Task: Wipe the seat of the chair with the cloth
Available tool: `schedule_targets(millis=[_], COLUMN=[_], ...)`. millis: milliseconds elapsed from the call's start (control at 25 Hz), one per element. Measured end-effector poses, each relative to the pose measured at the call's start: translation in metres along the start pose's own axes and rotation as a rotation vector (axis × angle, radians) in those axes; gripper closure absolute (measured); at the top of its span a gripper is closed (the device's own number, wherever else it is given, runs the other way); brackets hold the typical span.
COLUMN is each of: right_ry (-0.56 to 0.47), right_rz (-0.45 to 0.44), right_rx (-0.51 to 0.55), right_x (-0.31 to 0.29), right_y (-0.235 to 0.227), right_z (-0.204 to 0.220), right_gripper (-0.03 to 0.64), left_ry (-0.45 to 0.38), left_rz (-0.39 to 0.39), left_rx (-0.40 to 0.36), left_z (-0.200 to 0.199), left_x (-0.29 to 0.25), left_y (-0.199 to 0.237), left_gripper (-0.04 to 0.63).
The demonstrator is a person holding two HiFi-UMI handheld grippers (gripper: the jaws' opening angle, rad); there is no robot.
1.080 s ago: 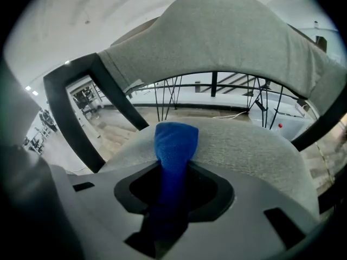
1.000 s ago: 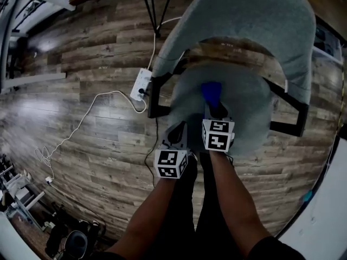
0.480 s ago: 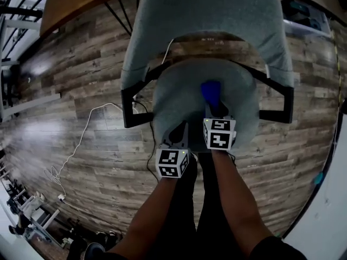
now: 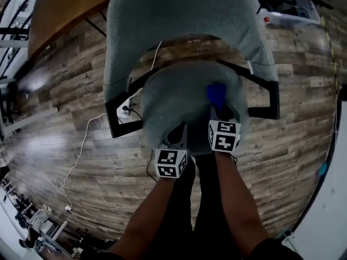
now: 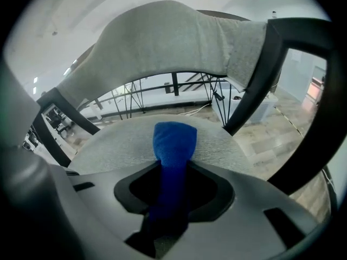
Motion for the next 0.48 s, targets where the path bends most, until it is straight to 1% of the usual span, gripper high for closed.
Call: schedule_targets(millis=[280,480], right_ry=[-0.003,-0.011], right_rz=[0.054,0.105], right_rx=[0.021,0.009], right_x=[0.008,0.016], right_y=[-0.033,-0.056], right_z=[0.001,0.003], right_gripper=[0.486,0.486], left_ry=[0.024,0.029], left_rz=[0.034,0.054], left_rx=[-0.026,-0.035], left_z=[0.004,0.005], left_x=[-0.009,-0.011], left_y=[-0.013,-0.020], left_gripper=[0.594,0.594])
Point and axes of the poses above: the fingertips, and each gripper's own axes: x backward along the fingers, y to its left, z out of its underside, the point moved 2 cm from there along x, backward along the fingers, and after that the axes turned 12 degrees about -y, right-handed, at the moved point
